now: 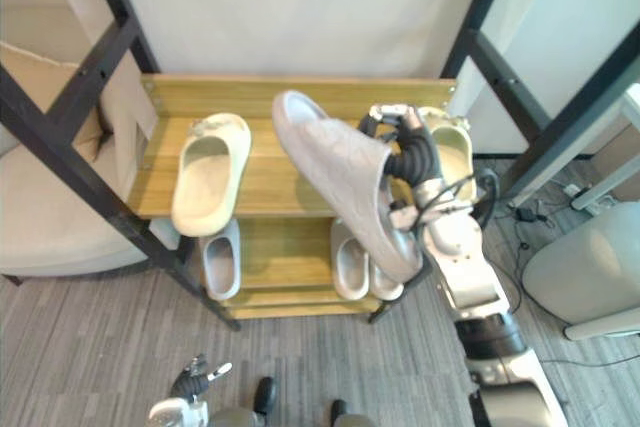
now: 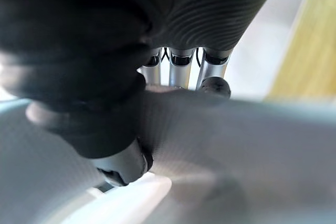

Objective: Organize the slippers on the shoe rack

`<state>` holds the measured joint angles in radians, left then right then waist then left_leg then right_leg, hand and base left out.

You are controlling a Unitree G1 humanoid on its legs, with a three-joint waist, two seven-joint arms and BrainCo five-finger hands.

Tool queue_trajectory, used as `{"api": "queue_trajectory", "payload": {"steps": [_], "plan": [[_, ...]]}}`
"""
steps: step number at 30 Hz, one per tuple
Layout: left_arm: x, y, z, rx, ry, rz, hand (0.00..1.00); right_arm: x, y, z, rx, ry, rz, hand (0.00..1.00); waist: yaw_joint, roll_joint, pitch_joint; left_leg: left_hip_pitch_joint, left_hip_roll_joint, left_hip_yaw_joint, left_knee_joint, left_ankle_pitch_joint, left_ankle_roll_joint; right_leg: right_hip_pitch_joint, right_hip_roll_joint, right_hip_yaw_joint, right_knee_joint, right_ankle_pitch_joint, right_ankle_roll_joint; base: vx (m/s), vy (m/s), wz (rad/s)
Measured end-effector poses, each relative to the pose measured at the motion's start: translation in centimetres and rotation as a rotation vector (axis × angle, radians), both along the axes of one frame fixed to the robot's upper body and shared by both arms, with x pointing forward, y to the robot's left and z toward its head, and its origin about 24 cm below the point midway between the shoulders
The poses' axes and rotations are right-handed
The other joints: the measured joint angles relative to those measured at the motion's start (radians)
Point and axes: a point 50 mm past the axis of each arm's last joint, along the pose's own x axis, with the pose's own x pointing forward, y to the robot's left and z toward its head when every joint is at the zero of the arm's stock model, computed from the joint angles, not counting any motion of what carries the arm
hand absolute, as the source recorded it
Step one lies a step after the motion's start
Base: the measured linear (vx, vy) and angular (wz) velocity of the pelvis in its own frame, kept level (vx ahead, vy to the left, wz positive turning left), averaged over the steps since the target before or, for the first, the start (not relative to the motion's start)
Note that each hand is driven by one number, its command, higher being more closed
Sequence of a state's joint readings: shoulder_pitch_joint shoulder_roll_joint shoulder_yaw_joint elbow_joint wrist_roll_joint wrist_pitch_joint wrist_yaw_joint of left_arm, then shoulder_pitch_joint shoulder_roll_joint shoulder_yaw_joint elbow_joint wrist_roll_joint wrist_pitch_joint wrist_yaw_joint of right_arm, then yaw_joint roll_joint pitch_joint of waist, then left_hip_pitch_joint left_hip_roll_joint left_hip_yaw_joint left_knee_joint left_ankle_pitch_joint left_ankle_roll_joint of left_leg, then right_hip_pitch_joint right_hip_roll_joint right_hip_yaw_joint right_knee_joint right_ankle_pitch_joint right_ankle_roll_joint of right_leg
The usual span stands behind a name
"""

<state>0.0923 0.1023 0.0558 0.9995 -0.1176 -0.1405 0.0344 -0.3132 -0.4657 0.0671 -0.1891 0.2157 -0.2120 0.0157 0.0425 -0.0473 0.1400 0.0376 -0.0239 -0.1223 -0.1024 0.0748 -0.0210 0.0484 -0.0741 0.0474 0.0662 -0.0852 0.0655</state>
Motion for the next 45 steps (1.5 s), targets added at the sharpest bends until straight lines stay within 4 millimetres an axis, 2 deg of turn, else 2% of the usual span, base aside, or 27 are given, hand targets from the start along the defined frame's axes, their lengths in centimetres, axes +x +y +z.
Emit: {"api": "queue_trajectory", "payload": {"steps": [3,7,11,16,19,20,22,23,24,26,30,32,35,37,40,43,45], "plan": [[-0.4,-0.1,-0.2,-0.002,0.018,-0.005,0.0,-1.1,-0.3,-0.7,0.071,0.013,0.04,1.0,-0.012,0.01,-0.012,0.012,0.001,0.004,0.0,-0.001,-0.002,0.007,0.001,0.004,0.0,-0.001,0.0,-0.05,-0.011,-0.05],[-0.7,-0.1,-0.3,-0.002,0.025,-0.009,0.0,-2.4,-0.3,-2.7,0.06,0.088,0.084,1.0,-0.014,0.009,-0.026,0.016,0.0,0.013,-0.001,-0.002,-0.006,0.008,0.0,0.013,0.001,-0.001,0.001,-0.03,-0.001,-0.06],[-0.9,0.0,-0.3,-0.011,0.03,-0.025,0.0,-3.6,-0.5,-5.6,0.035,0.209,0.101,1.0,-0.017,0.004,-0.035,0.017,-0.004,0.018,0.0,-0.002,-0.006,0.009,-0.004,0.016,-0.002,-0.003,0.009,-0.01,0.001,-0.03],[-1.0,0.0,-0.4,-0.005,0.038,-0.054,0.0,-4.7,0.8,-9.4,-0.002,0.376,0.172,1.0,-0.025,0.009,-0.04,0.014,-0.008,0.019,0.0,-0.004,-0.004,0.007,-0.008,0.015,-0.002,-0.007,0.013,0.0,0.0,0.0],[-0.6,-0.1,-0.3,-0.013,0.028,-0.078,0.0,-4.6,1.2,-11.4,-0.016,0.464,0.187,1.0,-0.027,0.018,-0.035,-0.076,-0.017,0.017,0.104,-0.041,-0.006,-0.059,-0.012,0.012,0.055,-0.013,0.004,-0.02,-0.009,0.07],[0.2,-0.2,-0.1,-0.013,0.006,-0.082,0.0,-4.1,1.3,-11.5,-0.032,0.47,0.188,1.0,-0.027,0.032,0.0,-0.146,-0.02,0.012,0.231,-0.082,0.0,-0.083,-0.005,0.01,0.093,-0.016,0.001,-0.06,-0.018,0.09],[1.5,-0.3,0.3,-0.013,-0.035,-0.089,0.0,-3.0,1.7,-10.9,-0.085,0.441,0.193,1.0,-0.027,0.072,0.064,-0.259,-0.008,-0.004,0.422,-0.157,-0.006,-0.129,0.023,-0.007,0.169,-0.038,-0.003,-0.1,-0.016,0.1],[1.7,-0.3,0.4,-0.012,-0.039,-0.089,0.0,-2.9,1.8,-10.8,-0.089,0.438,0.193,1.0,-0.027,0.073,0.069,-0.268,-0.007,-0.005,0.433,-0.161,-0.006,-0.135,0.025,-0.008,0.177,-0.041,-0.004,-0.18,-0.031,0.2],[2.6,-0.2,0.8,-0.008,-0.07,-0.089,0.0,-2.0,2.4,-10.3,-0.126,0.419,0.212,1.0,-0.023,0.083,0.111,-0.333,-0.005,-0.023,0.509,-0.183,-0.014,-0.204,0.034,-0.023,0.271,-0.077,-0.012,-0.22,-0.042,0.23],[3.3,0.6,1.2,0.012,-0.092,-0.086,0.0,-1.3,2.9,-9.5,-0.173,0.381,0.223,1.0,-0.001,0.074,0.16,-0.391,-0.01,-0.029,0.565,-0.211,-0.028,-0.283,0.03,-0.033,0.386,-0.13,-0.022,-0.26,-0.054,0.24],[1.9,1.1,0.6,0.029,-0.028,-0.065,0.0,-0.3,3.6,-7.6,-0.231,0.297,0.22,1.0,0.031,0.058,0.232,-0.514,-0.037,-0.062,0.625,-0.207,-0.044,-0.43,0.0,-0.071,0.532,-0.183,-0.029,-0.22,-0.038,0.34],[1.5,1.1,0.4,0.027,-0.012,-0.057,0.0,0.2,3.8,-6.5,-0.243,0.246,0.198,1.0,0.045,0.056,0.247,-0.583,-0.043,-0.062,0.684,-0.205,-0.049,-0.5,-0.013,-0.088,0.616,-0.212,-0.032,-0.15,-0.017,0.29],[1.7,1.1,0.5,0.029,-0.021,-0.047,0.0,1.0,4.2,-4.5,-0.229,0.163,0.174,1.0,0.068,0.056,0.275,-0.699,-0.061,-0.079,0.836,-0.25,-0.066,-0.602,-0.029,-0.116,0.769,-0.277,-0.039,-0.12,-0.007,0.24],[2.2,1.1,0.7,0.028,-0.039,-0.035,0.0,1.4,4.4,-3.3,-0.216,0.116,0.161,1.0,0.079,0.054,0.282,-0.782,-0.062,-0.087,0.926,-0.279,-0.071,-0.668,-0.032,-0.139,0.847,-0.308,-0.04,-0.13,0.016,0.17],[3.5,1.0,1.2,0.02,-0.081,-0.023,0.0,1.8,4.2,-1.6,-0.186,0.053,0.121,1.0,0.117,0.042,0.315,-0.875,-0.065,-0.096,1.021,-0.305,-0.082,-0.754,-0.054,-0.172,0.947,-0.338,-0.046,-0.12,0.039,0.06],[4.6,0.6,1.7,-0.002,-0.123,0.025,0.0,2.7,3.9,-0.4,-0.138,0.012,0.065,1.0,0.129,0.04,0.33,-0.963,-0.08,-0.111,1.115,-0.328,-0.092,-0.829,-0.083,-0.202,1.049,-0.376,-0.055,-0.1,0.024,0.16],[5.7,0.0,2.2,-0.014,-0.164,0.035,0.0,3.1,3.4,1.3,-0.069,-0.045,0.01,1.0,0.146,0.033,0.348,-1.03,-0.083,-0.111,1.17,-0.336,-0.102,-0.897,-0.09,-0.205,1.119,-0.4,-0.061,-0.12,-0.016,0.12]]}}
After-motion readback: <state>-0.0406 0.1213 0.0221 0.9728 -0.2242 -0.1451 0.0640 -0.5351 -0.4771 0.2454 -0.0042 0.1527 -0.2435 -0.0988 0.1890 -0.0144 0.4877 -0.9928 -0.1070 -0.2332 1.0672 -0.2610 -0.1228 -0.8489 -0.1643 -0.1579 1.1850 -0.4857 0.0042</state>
